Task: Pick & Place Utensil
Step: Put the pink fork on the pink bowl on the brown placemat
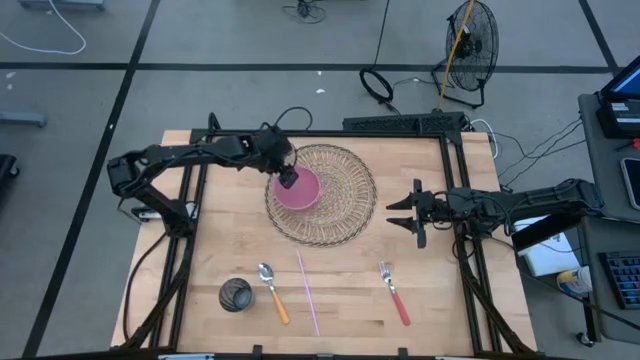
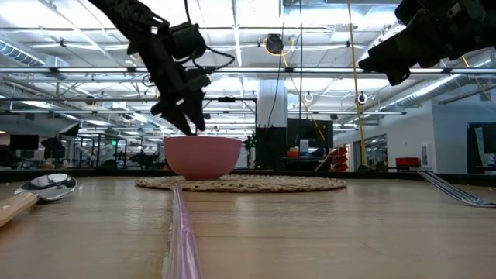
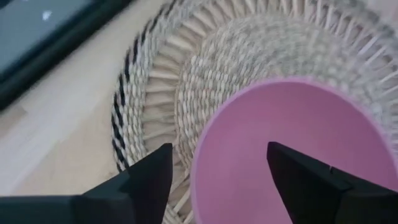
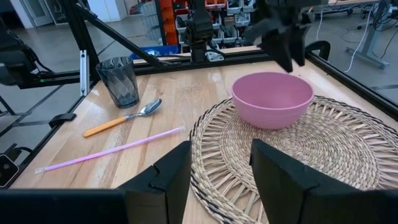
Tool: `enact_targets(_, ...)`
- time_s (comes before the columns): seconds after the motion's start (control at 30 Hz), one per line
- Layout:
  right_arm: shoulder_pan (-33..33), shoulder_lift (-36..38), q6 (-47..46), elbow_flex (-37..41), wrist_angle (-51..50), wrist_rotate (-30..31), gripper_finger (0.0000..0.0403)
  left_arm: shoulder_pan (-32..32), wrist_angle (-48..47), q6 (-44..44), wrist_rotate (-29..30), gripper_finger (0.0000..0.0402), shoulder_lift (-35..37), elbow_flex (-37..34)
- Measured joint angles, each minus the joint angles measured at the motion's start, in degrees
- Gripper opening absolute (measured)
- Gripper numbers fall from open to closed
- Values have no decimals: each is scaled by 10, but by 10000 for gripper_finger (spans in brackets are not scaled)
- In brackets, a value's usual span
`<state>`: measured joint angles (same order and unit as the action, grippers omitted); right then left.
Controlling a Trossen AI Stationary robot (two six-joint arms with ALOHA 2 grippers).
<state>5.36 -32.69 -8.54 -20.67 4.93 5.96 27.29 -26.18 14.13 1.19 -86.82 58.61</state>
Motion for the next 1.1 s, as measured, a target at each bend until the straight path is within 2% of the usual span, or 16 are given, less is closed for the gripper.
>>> enact_targets(0.17, 0, 0, 1, 0, 0, 0, 157, -8, 0, -2, 0, 271, 70, 0)
enact_targets(0.3, 0, 0, 2, 0, 1, 0, 157, -41, -3, -16, 5, 271, 150, 0)
enact_targets(0.47, 0, -3, 2, 0, 0, -2, 157, -129, -22, -39, 43, 271, 245, 0)
enact_targets(0.6, 0, -16, 7, 0, 2, -2, 157, -213, -23, -44, 85, 271, 295, 0)
enact_targets(0.67, 0, -27, 6, 0, 9, -6, 157, -256, -23, -46, 101, 271, 309, 0)
enact_targets(0.9, 3, -85, -6, 0, 62, -76, 157, -377, -25, -33, 140, 271, 304, 0)
enact_targets(1.1, 45, -147, 18, 0, 117, -76, 157, -463, -62, -28, 228, 271, 265, 0)
